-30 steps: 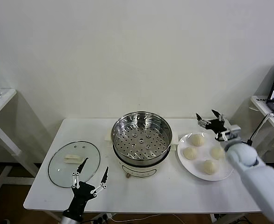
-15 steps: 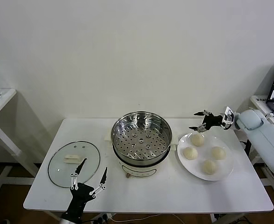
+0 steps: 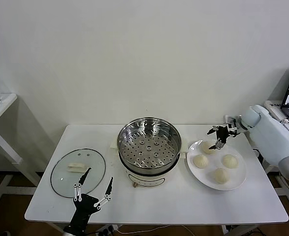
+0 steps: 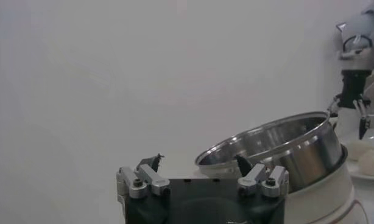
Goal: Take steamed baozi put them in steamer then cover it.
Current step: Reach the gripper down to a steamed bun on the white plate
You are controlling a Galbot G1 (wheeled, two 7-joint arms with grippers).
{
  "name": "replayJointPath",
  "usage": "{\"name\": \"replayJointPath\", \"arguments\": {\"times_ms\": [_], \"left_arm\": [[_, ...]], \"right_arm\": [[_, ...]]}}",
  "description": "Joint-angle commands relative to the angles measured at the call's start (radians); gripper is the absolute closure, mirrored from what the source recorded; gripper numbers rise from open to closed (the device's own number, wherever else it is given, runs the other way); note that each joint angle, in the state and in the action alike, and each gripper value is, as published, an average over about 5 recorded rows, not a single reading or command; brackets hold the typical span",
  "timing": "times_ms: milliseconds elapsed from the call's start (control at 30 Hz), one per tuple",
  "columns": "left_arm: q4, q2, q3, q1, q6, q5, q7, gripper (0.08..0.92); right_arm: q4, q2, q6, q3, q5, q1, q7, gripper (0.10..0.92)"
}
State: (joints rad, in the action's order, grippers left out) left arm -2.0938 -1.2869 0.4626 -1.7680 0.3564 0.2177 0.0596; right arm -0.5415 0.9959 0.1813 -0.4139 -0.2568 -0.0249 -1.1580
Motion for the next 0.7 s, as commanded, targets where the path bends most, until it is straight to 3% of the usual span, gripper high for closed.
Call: {"name": "replayJointPath", "arguments": {"times_ms": [33,400,700], "left_arm": [[0.005,-0.002,-0.002,-0.002,0.005,0.0,0.0,0.177],[0.012,-0.005,-0.004,0.0,0.011,0.001,0.002,0.177],[0.014,-0.006,-0.006,0.004,0.012,0.0,0.005,0.177]], "right_arm": [[0.095,0.062,0.029,-0.016,-0.13,-0.037,-0.023,0.203],[0.141,0.089,0.038,0.01,-0.18,-0.032,0.009,0.204],[0.162,0.105,0.039,0.015,-0.187,-0.024,0.029,0.261]]}}
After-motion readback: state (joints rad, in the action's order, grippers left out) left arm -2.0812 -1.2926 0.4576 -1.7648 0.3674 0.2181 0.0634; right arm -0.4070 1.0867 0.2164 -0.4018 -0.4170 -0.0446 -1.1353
